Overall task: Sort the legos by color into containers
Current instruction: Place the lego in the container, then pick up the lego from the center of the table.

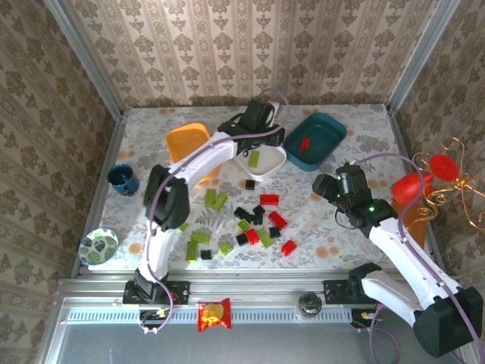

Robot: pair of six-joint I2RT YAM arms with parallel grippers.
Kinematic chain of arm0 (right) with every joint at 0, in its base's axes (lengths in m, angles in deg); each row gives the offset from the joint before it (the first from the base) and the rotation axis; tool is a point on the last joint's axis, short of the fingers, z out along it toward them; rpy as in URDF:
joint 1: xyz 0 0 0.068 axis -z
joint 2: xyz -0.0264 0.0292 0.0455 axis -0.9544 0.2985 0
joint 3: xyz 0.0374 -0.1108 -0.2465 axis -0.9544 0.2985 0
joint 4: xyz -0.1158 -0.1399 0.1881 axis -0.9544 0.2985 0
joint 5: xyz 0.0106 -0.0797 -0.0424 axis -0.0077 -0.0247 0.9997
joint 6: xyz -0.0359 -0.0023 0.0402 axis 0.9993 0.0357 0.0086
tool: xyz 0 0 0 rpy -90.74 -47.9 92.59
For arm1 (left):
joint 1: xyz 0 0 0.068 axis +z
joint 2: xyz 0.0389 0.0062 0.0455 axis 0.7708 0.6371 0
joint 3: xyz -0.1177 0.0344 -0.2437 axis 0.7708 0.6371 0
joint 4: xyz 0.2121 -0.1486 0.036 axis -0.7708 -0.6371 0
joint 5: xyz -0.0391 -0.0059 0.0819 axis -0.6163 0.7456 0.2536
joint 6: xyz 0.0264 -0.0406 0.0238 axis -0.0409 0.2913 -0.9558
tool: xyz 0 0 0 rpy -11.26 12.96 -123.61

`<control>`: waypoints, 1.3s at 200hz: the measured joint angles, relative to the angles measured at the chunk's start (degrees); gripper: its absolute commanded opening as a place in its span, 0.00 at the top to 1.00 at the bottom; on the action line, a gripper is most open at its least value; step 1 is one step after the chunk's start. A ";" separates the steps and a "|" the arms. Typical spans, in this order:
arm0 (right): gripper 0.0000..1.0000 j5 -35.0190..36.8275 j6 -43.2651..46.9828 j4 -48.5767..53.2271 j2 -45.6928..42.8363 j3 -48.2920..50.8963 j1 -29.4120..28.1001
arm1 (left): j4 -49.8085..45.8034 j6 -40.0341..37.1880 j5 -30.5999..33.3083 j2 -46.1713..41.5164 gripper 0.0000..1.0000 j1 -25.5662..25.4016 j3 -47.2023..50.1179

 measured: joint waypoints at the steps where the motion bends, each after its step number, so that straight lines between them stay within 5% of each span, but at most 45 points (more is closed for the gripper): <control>1: 0.25 0.00 0.00 0.15 -0.09 0.02 0.00 | 0.11 0.00 -0.11 0.24 0.70 0.00 -0.26; 54: 0.25 0.00 0.04 2.91 -2.03 0.04 0.00 | 6.40 2.03 -7.48 12.66 0.66 -0.11 -8.35; 84: 0.24 -0.02 0.07 3.63 -2.19 0.04 0.00 | 7.21 3.87 -10.29 18.23 0.37 -0.42 -14.45; 125: 0.24 -1.29 0.26 3.50 -2.14 0.09 0.00 | 10.86 6.29 -12.96 17.46 0.26 0.09 -12.66; 158: 0.25 -5.03 0.83 1.29 -0.13 0.13 0.00 | 16.74 7.58 -13.29 4.13 0.19 1.55 4.85; 211: 0.23 -10.23 4.00 -0.74 9.07 -0.57 -6.88 | 26.18 8.07 -10.62 -31.30 0.04 3.08 38.45; 260: 0.25 -11.72 7.54 -0.55 19.50 -3.02 -16.22 | 18.93 7.41 -3.69 -55.84 0.00 3.10 64.50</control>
